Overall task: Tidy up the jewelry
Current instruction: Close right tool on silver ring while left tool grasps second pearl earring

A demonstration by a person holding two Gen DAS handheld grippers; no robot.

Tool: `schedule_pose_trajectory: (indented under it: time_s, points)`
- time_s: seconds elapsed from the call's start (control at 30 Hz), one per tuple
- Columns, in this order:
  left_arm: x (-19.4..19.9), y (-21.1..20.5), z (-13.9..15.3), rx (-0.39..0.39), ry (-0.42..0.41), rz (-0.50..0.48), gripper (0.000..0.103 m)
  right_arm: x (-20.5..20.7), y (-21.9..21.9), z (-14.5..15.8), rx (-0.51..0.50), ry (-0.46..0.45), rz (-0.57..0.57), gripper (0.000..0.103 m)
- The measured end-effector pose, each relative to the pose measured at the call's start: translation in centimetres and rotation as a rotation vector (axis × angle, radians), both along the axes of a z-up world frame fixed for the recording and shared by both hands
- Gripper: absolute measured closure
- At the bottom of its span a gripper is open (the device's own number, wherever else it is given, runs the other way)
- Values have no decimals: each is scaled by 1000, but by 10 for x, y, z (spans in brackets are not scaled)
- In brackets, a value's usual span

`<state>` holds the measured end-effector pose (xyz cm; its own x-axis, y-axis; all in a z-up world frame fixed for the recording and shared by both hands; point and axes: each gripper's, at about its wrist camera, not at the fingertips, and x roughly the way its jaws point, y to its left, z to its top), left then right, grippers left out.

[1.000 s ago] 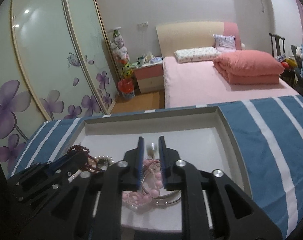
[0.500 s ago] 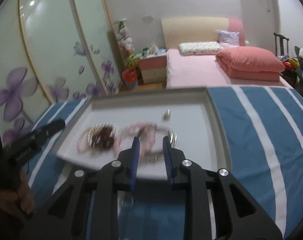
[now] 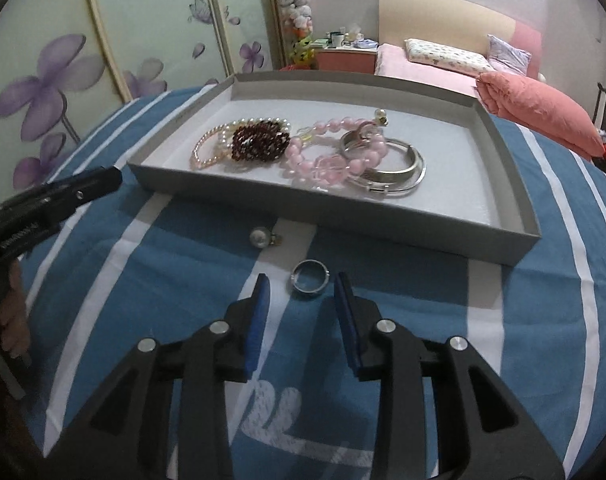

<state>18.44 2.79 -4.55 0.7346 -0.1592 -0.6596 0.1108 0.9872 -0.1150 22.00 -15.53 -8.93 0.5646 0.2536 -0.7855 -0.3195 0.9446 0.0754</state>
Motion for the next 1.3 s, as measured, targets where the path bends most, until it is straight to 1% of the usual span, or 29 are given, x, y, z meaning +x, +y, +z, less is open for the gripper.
schedule_pose_trajectory:
  time_s: [0.3,0.33,0.37,0.47,0.5,0.6,0.7,0.83,0.87,0.97,1.1,1.17,1.2,1.27,1.3]
  points:
    - [-4,3,-3,1,6,-4,69,7,8,0,-70,-17,-6,70]
    - [-4,2,-3,1,7,-8,69,7,8,0,-75,-19,-5,78]
    - [-4,1,-3,1,9,-12,69,7,9,0,-84,-25,-6,81]
    - [-3,-9,-2,-1,13,-38,69,7,1,1,-84,-22,-38,81]
    - [-3,-14,-2,-3,15,-55,69,8,-3,2,-86,-23,-56,81]
    - [-3,-34,-2,-8,29,-112,68,12,-25,2,-73,-17,-155,81]
    - [-3,-60,-6,-5,52,-169,59,14,-50,2,-58,-7,-231,81]
    - [3,-93,-14,34,83,-222,59,10,-66,0,-47,-7,-247,81]
    - [5,-102,-17,53,90,-222,59,9,-68,0,-45,-8,-247,81]
    - [14,-117,-25,74,114,-213,59,7,-72,-1,-41,-10,-243,81]
    - [23,-128,-31,102,134,-192,59,5,-73,-1,-35,-11,-237,81]
    - [25,-129,-34,111,137,-184,61,4,-72,0,-33,-11,-236,81]
    - [25,-130,-34,118,136,-180,65,4,-72,0,-32,-11,-236,81]
    - [27,-132,-35,134,127,-168,76,4,-72,0,-33,-11,-236,81]
    - [28,-131,-35,131,128,-162,86,4,-72,0,-34,-11,-235,81]
